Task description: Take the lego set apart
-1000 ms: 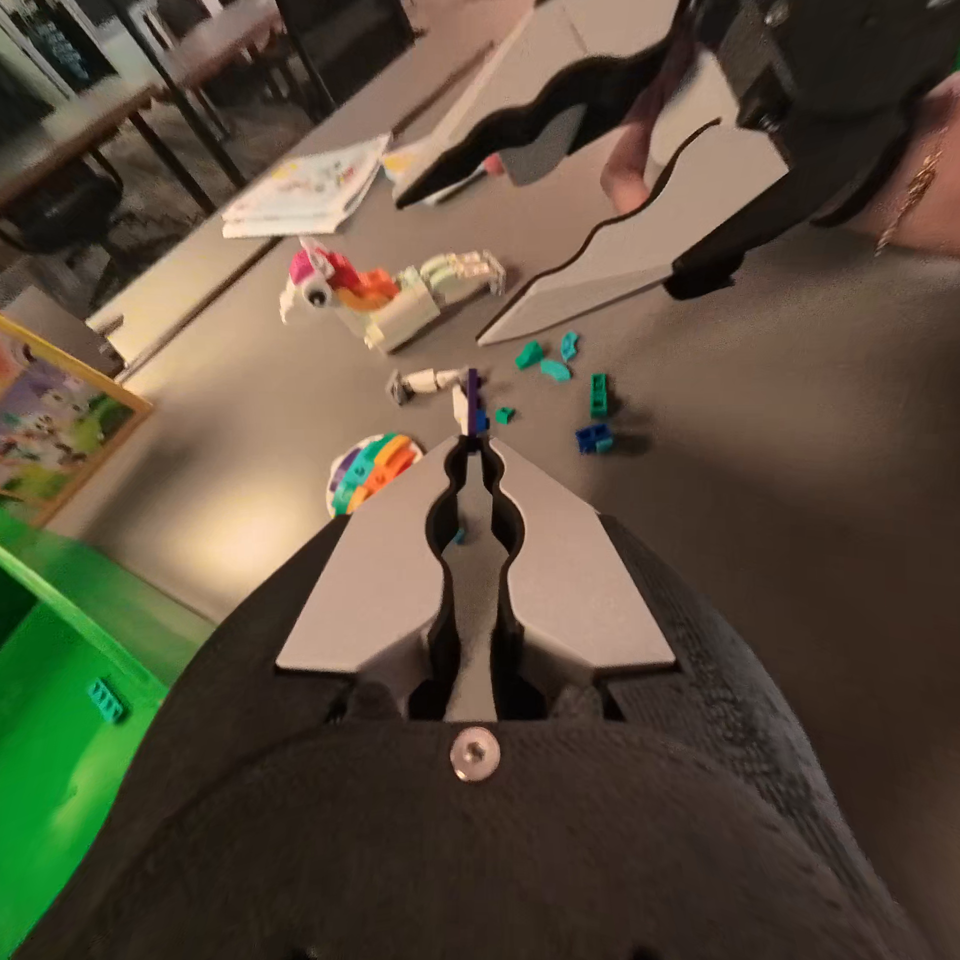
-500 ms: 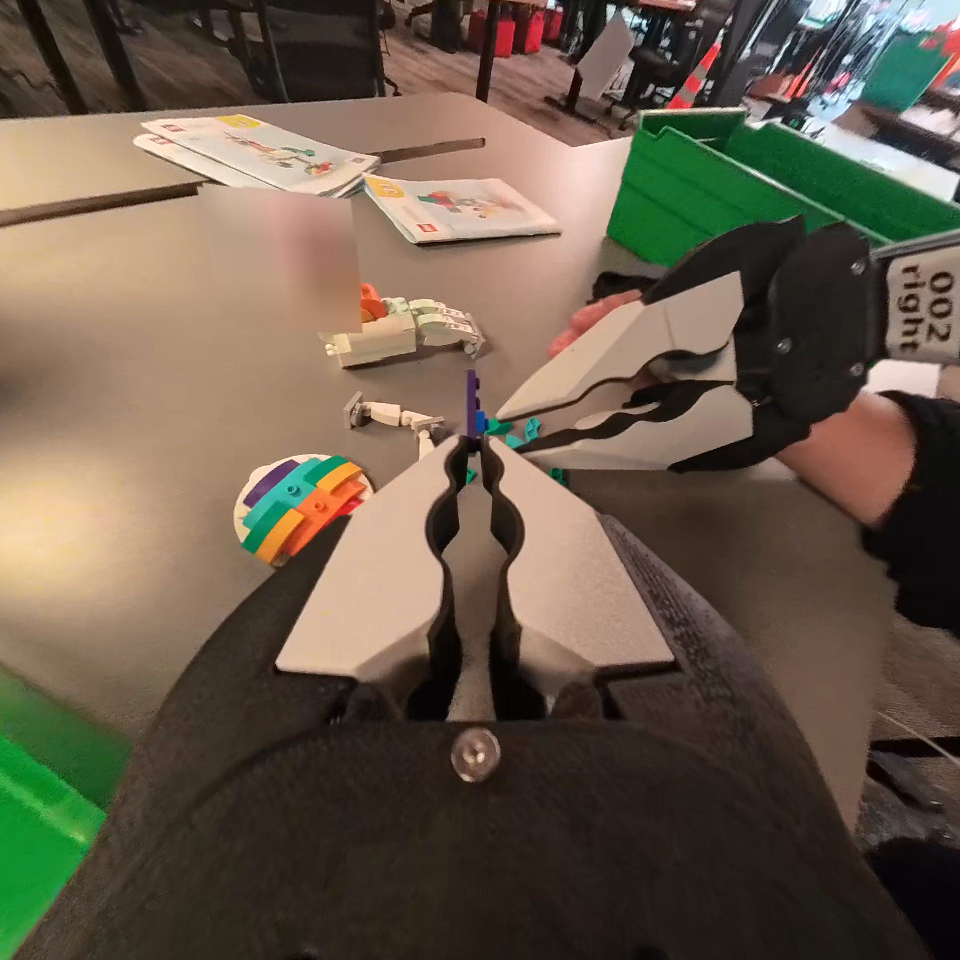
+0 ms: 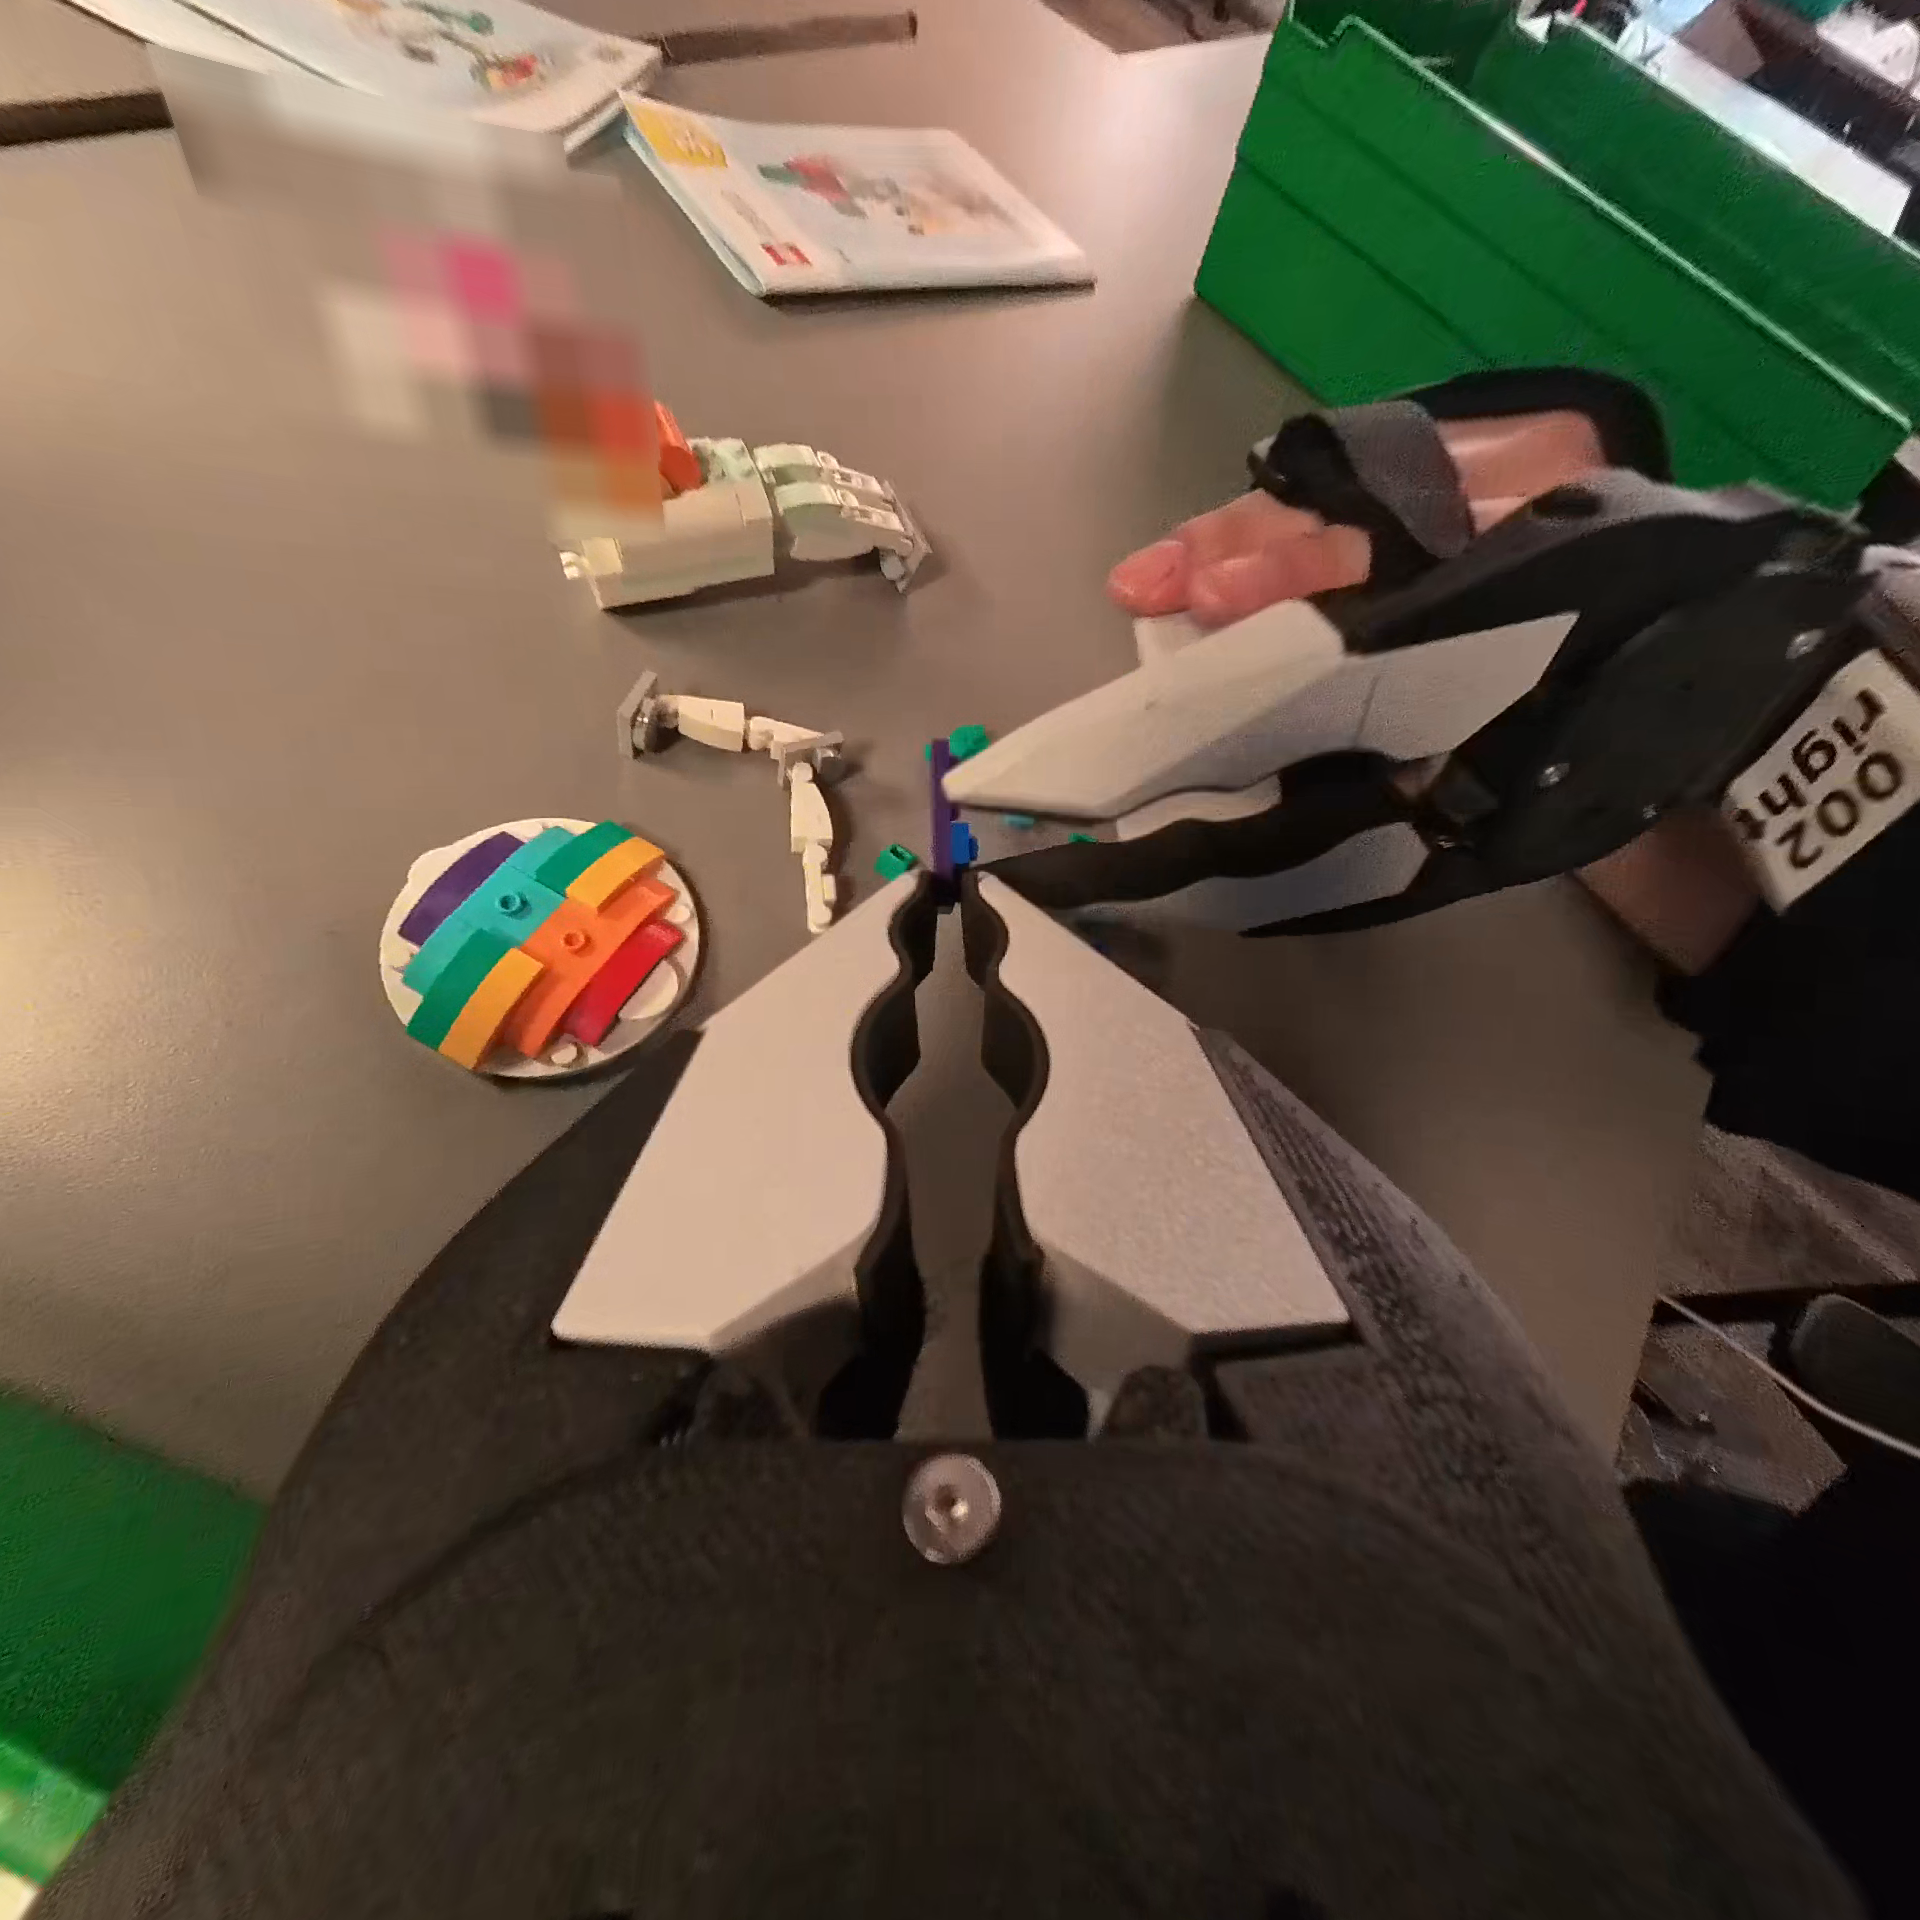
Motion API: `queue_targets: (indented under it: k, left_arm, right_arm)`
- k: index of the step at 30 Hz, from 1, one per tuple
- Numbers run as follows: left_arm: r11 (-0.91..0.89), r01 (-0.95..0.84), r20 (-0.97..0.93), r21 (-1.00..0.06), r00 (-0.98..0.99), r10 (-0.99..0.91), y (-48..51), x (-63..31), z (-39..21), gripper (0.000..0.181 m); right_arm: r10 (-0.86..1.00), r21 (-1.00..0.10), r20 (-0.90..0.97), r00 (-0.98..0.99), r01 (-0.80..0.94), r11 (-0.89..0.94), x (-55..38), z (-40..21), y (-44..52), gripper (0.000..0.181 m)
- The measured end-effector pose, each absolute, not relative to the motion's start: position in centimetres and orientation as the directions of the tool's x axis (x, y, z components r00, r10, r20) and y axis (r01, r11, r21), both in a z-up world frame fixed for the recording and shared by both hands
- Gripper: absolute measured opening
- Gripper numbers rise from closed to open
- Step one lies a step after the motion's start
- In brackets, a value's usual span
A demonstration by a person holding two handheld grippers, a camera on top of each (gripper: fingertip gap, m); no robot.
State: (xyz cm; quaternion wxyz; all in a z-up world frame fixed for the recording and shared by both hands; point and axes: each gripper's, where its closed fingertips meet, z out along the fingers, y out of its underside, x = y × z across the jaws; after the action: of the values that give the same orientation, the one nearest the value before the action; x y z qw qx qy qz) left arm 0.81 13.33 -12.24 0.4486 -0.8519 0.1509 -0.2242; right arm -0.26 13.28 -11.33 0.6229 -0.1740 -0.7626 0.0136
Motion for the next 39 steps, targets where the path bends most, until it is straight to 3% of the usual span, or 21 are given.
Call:
queue_targets:
  k: [1, 4, 6, 11, 18, 34, 36, 39]
  left_arm:
    - [-0.563, -0.064, 0.252, -0.824, 0.849, -0.465, 13.2, 1.0, -12.3, 0.003]
    - [-0.580, -0.125, 0.210, -0.805, 0.855, -0.474, 13.1, 0.9, -12.6, 0.003]
    - [-0.569, -0.221, 0.117, -0.792, 0.860, -0.497, 13.1, 0.7, -13.2, 0.003]
    - [-0.476, -0.548, -0.205, -0.688, 0.776, -0.597, 12.5, 1.0, -15.3, 0.004]
    - [-0.377, -0.727, -0.385, -0.573, 0.645, -0.660, 12.2, 1.7, -16.6, 0.005]
    - [-0.285, -0.804, -0.445, -0.521, 0.542, -0.713, 11.6, 2.1, -17.0, 0.005]
    - [-0.339, -0.758, -0.400, -0.557, 0.603, -0.690, 11.8, 1.9, -16.8, 0.004]
    - [-0.468, -0.593, -0.226, -0.655, 0.745, -0.627, 12.3, 1.4, -16.3, 0.003]
  right_arm:
    - [0.247, -0.198, 0.952, -0.180, 0.252, 0.947, -0.3, -11.7, 13.2, 0.018]
    - [0.162, -0.100, 0.962, -0.219, 0.266, 0.959, -0.6, -12.4, 13.2, 0.008]
    - [0.171, -0.091, 0.949, -0.266, 0.289, 0.953, -0.8, -13.0, 13.2, 0.006]
    - [0.320, -0.204, 0.862, -0.394, 0.308, 0.929, -0.2, -15.1, 12.7, 0.007]
    - [0.501, -0.377, 0.730, -0.465, 0.338, 0.862, 0.6, -16.7, 12.3, 0.008]
    - [0.722, -0.631, 0.505, -0.473, 0.370, 0.682, 1.2, -16.9, 11.7, 0.007]
    - [0.696, -0.603, 0.551, -0.460, 0.358, 0.713, 0.9, -16.8, 11.9, 0.008]
    - [0.559, -0.447, 0.721, -0.410, 0.340, 0.827, 0.3, -16.3, 12.8, 0.010]
